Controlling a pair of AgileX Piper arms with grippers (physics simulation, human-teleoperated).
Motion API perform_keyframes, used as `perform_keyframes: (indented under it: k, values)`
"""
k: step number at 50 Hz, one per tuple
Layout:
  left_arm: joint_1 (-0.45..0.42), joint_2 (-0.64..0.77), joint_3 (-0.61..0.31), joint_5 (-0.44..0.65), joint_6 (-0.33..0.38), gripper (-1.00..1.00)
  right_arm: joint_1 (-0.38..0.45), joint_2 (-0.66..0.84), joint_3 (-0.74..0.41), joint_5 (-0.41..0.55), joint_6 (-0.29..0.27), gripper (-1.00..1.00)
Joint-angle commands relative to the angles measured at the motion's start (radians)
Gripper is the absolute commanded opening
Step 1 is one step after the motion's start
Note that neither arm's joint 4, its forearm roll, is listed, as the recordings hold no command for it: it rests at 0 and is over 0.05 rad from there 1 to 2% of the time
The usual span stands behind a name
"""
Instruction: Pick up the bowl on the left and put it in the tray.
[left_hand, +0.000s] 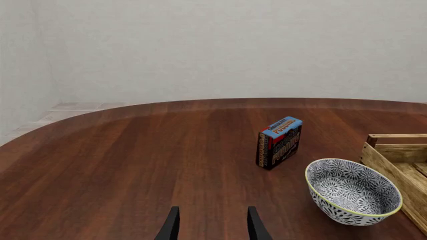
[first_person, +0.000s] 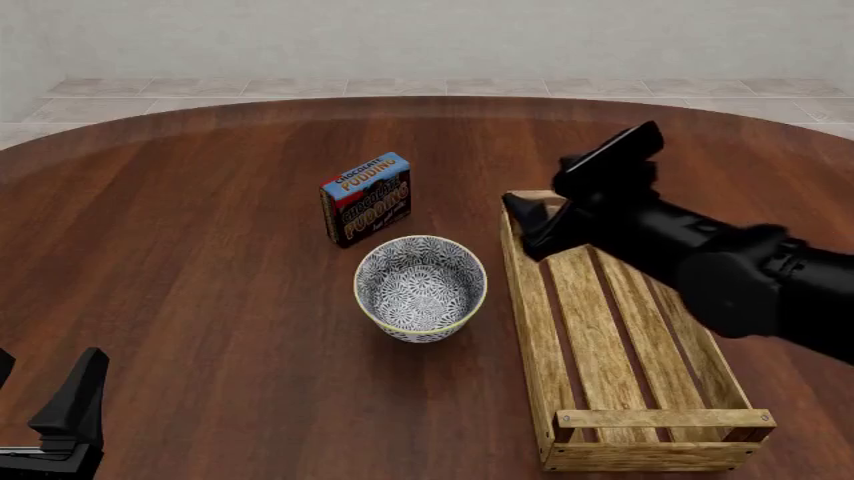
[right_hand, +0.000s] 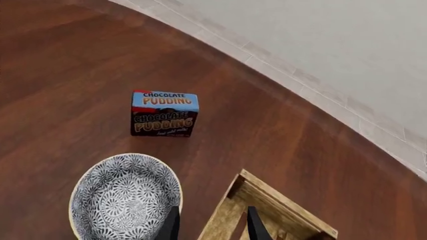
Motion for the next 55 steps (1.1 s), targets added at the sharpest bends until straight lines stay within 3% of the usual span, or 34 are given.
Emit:
perform_keyframes:
  k: [1, 41, 55]
  values:
    - [0.0, 0.0, 0.0, 0.0, 0.0, 1.0, 0.018, 0.032, -0.017, 0.004, -0.037, 1.0]
    - [0.0, 0.0, 0.0, 0.0, 0.0, 1.0, 0.03, 0.113, -0.113, 0.041, -0.089, 1.0]
    - [0.0, 0.0, 0.0, 0.0, 0.0, 1.0, 0.034, 0.163, -0.126, 0.023, -0.083, 1.0]
